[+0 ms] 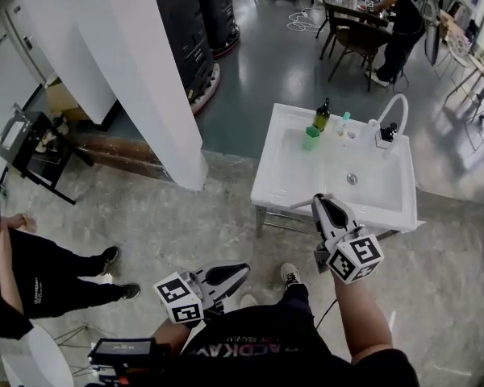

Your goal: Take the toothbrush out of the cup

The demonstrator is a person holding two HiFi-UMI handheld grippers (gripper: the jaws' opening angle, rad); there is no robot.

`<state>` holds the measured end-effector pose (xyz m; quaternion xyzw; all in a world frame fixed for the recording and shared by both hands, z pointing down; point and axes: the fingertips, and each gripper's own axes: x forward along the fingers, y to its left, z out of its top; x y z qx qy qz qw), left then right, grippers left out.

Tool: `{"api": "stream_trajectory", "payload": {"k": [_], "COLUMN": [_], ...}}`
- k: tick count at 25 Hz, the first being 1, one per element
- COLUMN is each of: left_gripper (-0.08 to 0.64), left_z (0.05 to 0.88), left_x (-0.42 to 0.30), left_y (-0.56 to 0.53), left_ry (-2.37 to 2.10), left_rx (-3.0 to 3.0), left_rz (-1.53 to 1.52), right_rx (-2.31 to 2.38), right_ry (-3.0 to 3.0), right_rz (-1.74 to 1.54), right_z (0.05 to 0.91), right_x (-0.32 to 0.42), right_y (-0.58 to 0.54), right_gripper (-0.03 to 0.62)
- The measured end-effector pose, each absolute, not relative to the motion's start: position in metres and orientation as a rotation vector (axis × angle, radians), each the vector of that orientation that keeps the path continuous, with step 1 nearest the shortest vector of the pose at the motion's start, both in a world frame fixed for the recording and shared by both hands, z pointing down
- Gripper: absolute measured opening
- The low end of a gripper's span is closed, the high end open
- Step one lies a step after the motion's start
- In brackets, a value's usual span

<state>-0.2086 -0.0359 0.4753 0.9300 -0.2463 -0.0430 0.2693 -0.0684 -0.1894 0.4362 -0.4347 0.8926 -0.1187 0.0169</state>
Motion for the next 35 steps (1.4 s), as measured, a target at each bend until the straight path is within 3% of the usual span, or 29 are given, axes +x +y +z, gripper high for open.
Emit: {"api": "stream_trajectory", "payload": {"k": [17,35], "left_gripper": [0.008,0.008], "left_z": [0.471,0.465], "left_x": [-0.148,-0.040], "left_y": [0.006,0.032], "left_ry": [-0.412,-0.499], "left_rx": [2.566,2.531], "left_rz": [-0.073,-0.084], "right_rx": [-1.390,-1.204], "right_ry": [2.714,2.760], "right_rz": [-0.488,-0.673], "right_z": [0.442,0.451], "right_x": [-0.035,0.041], "right_y": [-0.062,0.007], "right_gripper": [0.026,0.025]}}
